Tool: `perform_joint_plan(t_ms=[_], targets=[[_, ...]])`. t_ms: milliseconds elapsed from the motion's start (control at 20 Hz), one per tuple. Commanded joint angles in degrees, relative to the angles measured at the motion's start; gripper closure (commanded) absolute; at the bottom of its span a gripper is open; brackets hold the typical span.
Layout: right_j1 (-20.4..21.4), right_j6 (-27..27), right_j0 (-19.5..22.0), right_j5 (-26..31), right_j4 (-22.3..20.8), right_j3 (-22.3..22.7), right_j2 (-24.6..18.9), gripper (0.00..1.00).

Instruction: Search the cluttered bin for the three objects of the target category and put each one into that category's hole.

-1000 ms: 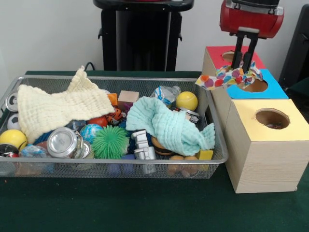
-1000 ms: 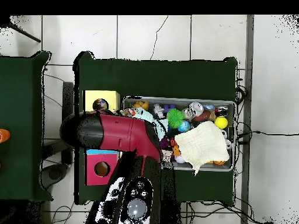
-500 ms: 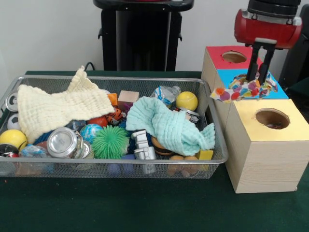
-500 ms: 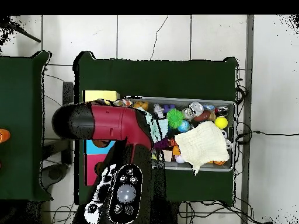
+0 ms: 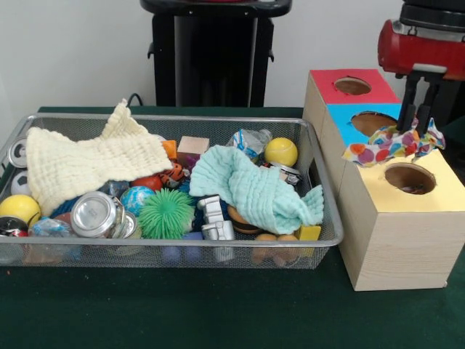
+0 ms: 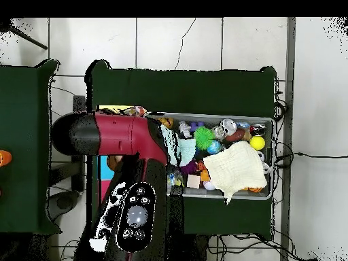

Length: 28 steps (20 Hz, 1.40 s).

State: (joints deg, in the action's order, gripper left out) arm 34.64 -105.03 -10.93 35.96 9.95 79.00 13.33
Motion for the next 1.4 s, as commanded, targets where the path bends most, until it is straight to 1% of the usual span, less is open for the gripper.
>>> perform_joint_plan(t_ms=[50, 300, 500, 750, 900, 1100, 1400], targets=[[-3.97, -8.89, 2.65, 1.27, 2.3, 1.82, -6.5, 1.0], [-4.76, -9.12, 2.71, -1.6, 2.29, 2.41, -6.96, 1.0], [-6.02, -9.42, 3.2, -4.12, 2.82, 2.44, -8.57, 1.0], [-8.0, -8.41, 3.75, -4.09, 3.33, 1.24, -11.28, 1.0], [-9.2, -9.5, 2.72, -4.08, 3.47, -0.18, -11.12, 1.0], [-10.1, -11.71, 0.78, -3.86, 3.59, -1.55, -9.08, 1.0], [-10.44, -10.23, 0.42, 0.02, 2.19, -3.13, -7.25, 1.0]])
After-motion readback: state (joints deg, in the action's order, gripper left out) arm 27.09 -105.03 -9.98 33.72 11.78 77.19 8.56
